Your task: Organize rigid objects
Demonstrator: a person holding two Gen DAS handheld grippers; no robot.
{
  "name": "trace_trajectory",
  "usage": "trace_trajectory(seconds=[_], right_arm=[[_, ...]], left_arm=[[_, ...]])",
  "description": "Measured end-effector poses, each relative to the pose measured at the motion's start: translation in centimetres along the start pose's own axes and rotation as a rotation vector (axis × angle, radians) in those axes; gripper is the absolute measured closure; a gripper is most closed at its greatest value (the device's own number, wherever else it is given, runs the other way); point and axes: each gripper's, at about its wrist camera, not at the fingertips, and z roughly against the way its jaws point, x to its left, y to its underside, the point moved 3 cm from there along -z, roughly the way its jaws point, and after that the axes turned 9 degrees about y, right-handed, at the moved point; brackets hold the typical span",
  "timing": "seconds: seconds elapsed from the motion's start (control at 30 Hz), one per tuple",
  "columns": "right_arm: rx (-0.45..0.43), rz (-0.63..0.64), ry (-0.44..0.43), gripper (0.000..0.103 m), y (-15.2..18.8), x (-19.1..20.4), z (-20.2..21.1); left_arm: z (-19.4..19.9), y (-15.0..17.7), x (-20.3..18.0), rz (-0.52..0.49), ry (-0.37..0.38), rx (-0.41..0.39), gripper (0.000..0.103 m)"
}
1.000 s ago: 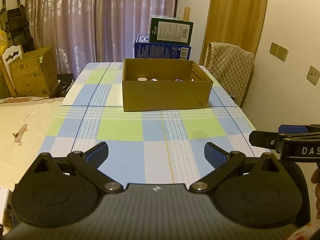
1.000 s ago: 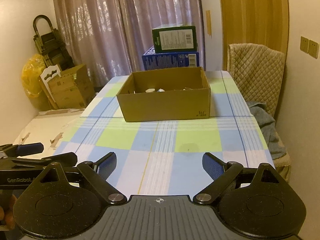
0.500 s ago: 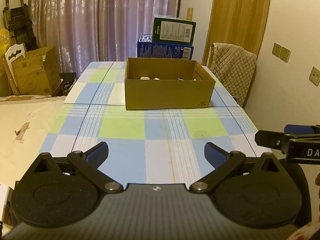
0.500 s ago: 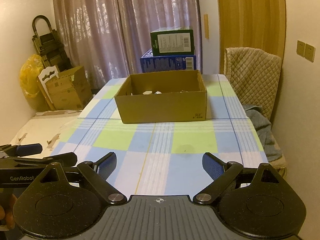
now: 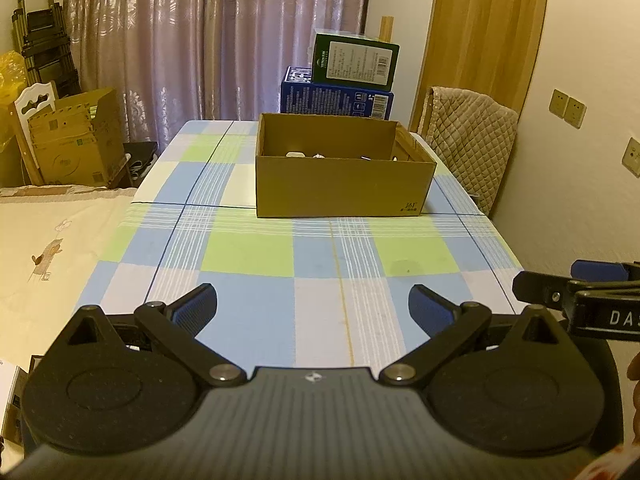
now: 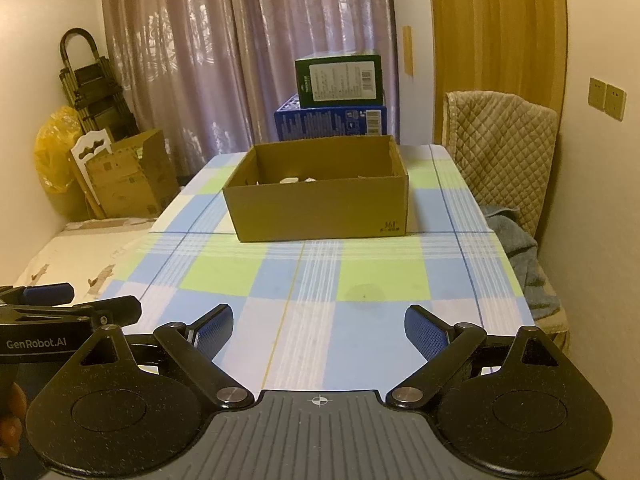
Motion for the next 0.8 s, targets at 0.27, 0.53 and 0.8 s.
trace_trajectory(seconds=[0.27,0.53,0.8], right_arm=[[0.001,-0.003,-0.003,0.013,0.20,-0.10,-0.04],[0.004,-0.007,-0.005,0.013,0.34,0.00,-0.03],[0.005,-0.009,-0.003,0.013,0.36,-0.01,-0.06]], left_arm=[[-0.03,0.08,0.08,0.000,0.002,0.001,0.002],[0.02,0.24,-0.02,0.000,0.008,0.001,0.002],[0.05,0.17,-0.03,0.001,0.012,0.001,0.002]])
